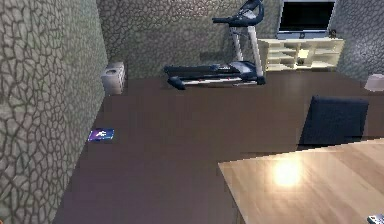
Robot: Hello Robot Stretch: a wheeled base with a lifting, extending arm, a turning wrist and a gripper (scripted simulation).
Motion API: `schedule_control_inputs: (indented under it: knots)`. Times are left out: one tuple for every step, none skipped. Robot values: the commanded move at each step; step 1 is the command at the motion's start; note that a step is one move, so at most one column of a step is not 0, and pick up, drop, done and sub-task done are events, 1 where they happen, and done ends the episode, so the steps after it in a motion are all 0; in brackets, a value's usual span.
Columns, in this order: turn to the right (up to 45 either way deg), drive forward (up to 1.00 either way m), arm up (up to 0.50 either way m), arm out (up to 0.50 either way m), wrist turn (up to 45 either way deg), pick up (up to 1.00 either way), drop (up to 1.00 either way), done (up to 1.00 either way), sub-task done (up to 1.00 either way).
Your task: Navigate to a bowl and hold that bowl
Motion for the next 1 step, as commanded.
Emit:
schedule_control_inputs:
  knots:
    - [0.0,0.0,0.0,0.0,45.0,0.0,0.0,0.0,0.0]
